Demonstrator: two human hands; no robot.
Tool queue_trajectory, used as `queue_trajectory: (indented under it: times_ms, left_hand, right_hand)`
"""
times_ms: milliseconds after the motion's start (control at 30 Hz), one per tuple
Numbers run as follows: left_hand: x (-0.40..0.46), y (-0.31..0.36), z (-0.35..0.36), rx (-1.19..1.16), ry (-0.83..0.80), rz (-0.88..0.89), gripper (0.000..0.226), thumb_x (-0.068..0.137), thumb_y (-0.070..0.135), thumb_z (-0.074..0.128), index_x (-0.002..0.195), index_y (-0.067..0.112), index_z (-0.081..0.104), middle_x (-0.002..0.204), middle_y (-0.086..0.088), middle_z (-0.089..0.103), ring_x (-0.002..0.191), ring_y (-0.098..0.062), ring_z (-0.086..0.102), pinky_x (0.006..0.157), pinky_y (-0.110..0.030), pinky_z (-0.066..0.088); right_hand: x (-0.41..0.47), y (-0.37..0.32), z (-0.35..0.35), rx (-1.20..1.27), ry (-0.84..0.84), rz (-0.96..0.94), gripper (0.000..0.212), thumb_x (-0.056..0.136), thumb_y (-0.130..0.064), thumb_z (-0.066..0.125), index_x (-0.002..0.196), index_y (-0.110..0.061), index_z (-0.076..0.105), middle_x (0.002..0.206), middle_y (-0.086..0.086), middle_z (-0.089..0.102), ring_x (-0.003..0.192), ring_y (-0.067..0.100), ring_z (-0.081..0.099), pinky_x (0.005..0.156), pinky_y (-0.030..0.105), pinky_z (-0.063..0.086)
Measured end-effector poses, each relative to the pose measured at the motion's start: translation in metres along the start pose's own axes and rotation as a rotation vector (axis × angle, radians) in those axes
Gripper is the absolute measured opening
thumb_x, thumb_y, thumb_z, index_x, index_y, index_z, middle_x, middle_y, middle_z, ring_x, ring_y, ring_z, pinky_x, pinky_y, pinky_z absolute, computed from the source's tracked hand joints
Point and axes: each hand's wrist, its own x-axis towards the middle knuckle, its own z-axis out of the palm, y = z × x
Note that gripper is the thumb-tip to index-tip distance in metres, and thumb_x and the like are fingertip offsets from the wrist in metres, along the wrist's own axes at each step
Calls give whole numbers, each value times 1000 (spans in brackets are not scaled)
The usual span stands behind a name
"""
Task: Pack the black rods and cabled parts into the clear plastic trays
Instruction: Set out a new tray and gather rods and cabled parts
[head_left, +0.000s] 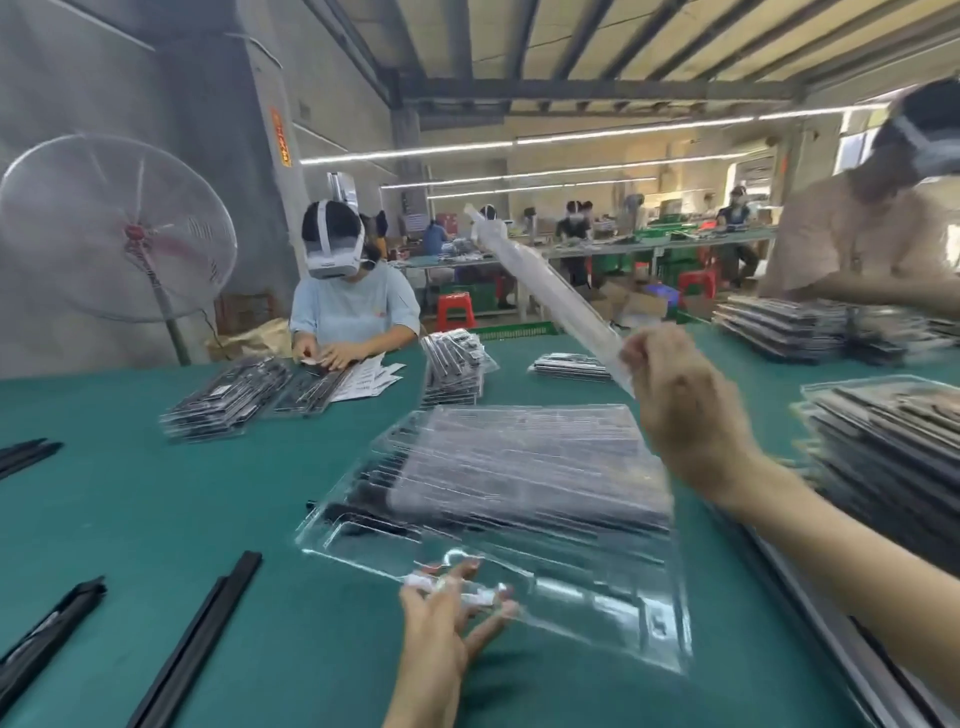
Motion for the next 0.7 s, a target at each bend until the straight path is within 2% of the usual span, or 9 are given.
queue_trajectory:
  times_ms: [67, 167, 267, 333, 367, 433, 500, 600, 700]
  left_hand:
    - [14, 1, 18, -53, -33, -41, 9, 101, 5, 35, 98, 13, 34, 113, -14, 58, 72, -33, 72, 52, -31, 57]
    - [45, 8, 35, -47, -34, -76, 15, 102, 0, 30, 96, 14, 32, 107, -13, 54, 71, -32, 68, 50, -33, 58]
    - [70, 16, 39, 28, -86, -74, 18, 102, -2, 24, 109, 14, 26, 110, -16, 55, 82, -37, 63, 52, -36, 59]
    - [86, 23, 40, 83, -85, -74, 22, 103, -1, 25, 117, 16, 25, 109, -19, 56, 79, -37, 64, 51, -35, 58]
    - [94, 27, 42, 111, -68, -71, 22, 103, 1, 25, 119, 16, 25, 109, -20, 57, 80, -37, 64, 51, -36, 59]
    - [110, 31, 46, 146, -20, -54, 21, 103, 2, 26, 120, 14, 27, 110, -22, 56, 82, -35, 64, 51, -36, 59]
    - [128, 31, 50, 130, 37, -55, 16, 103, 1, 29, 118, 7, 30, 111, -25, 52, 78, -34, 63, 44, -32, 56]
    - [146, 20, 62, 91, 55, -115, 27, 102, -1, 34, 127, -8, 28, 125, -31, 41, 76, -40, 65, 46, -33, 56]
    - [155, 5, 75, 232, 22, -180, 41, 99, -6, 37, 136, -13, 19, 134, -34, 40, 75, -40, 61, 57, -37, 59]
  right_hand:
    - [-23, -14, 12, -108, -259, -55, 26, 99, -29, 37, 95, -8, 52, 84, 8, 56, 62, 34, 59, 50, 34, 37]
    - [-33, -21, 7, -250, -285, -243, 23, 90, -25, 59, 73, -10, 57, 61, 5, 53, 35, 25, 52, 31, 26, 28]
    - [-49, -26, -2, -264, -319, -169, 27, 97, -26, 44, 74, -13, 53, 59, 1, 49, 34, 22, 51, 30, 27, 23]
    - [-45, -20, -15, -321, -268, 69, 34, 102, -35, 18, 89, -16, 44, 70, -1, 49, 54, 26, 62, 41, 30, 25]
    - [-43, -13, -19, -264, -166, 141, 37, 99, -39, 11, 92, -17, 39, 71, 0, 48, 61, 31, 64, 45, 32, 25]
    - [-43, -10, -28, 12, -3, 196, 31, 94, -41, 16, 89, -18, 36, 63, 0, 47, 54, 37, 59, 43, 30, 21]
    - [-46, -21, -36, 139, 125, 176, 20, 96, -38, 24, 89, -21, 33, 57, 1, 49, 46, 39, 54, 41, 24, 23]
    - [-52, -27, -39, 154, 168, 153, 12, 100, -30, 32, 91, -22, 32, 58, 6, 57, 45, 40, 53, 41, 27, 30]
    - [-53, -30, -40, 85, 107, 71, 10, 94, -27, 39, 88, -20, 35, 53, -1, 49, 37, 28, 48, 35, 25, 15]
